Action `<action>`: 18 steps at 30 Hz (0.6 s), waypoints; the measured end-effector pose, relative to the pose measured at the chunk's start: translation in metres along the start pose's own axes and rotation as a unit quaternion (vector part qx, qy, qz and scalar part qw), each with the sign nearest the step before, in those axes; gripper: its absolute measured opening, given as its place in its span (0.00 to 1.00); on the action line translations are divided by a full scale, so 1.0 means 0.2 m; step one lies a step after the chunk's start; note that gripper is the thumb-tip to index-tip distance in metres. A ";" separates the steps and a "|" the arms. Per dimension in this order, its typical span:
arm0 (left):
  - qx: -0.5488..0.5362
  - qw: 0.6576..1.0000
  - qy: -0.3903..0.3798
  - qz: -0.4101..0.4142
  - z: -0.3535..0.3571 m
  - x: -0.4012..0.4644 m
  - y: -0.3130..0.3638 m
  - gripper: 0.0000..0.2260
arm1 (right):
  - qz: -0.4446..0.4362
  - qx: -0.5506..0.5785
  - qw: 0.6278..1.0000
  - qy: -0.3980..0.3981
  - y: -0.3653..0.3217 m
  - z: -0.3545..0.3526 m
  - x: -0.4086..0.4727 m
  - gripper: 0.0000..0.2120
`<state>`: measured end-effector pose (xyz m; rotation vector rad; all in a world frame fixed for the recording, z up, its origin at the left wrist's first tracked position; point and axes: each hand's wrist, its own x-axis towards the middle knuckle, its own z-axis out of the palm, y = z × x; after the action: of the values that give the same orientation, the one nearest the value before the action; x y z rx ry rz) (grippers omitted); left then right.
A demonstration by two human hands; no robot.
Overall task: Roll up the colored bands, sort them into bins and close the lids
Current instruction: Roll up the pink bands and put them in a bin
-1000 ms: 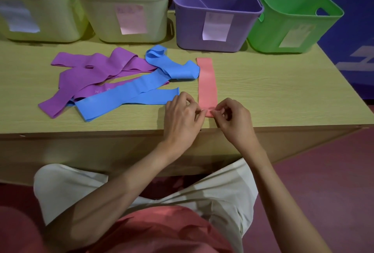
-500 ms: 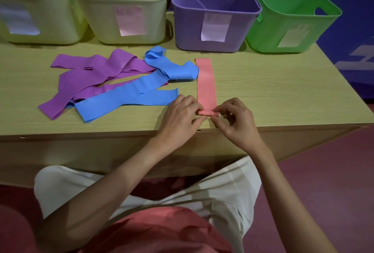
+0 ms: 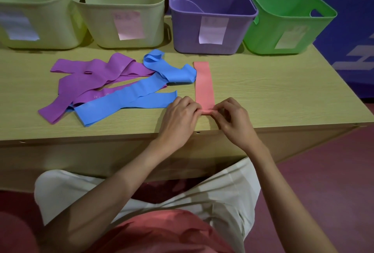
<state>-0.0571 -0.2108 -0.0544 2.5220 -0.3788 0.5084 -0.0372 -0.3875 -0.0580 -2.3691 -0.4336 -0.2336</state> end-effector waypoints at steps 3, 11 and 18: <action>0.000 1.000 0.006 -0.024 0.01 0.02 0.01 0.06 | 0.020 0.002 1.000 0.018 -0.01 0.01 0.02 0.03; 0.021 0.998 0.013 -0.061 0.01 0.05 0.03 0.06 | 0.031 0.017 0.997 0.062 -0.04 0.04 0.03 0.03; -0.009 0.998 0.009 -0.061 0.01 0.08 0.03 0.04 | -0.001 -0.004 0.999 0.048 -0.03 0.01 0.01 0.05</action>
<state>-0.0448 -0.2201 -0.0472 2.5019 -0.2210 0.4779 -0.0366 -0.3817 -0.0561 -2.3549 -0.3891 -0.3487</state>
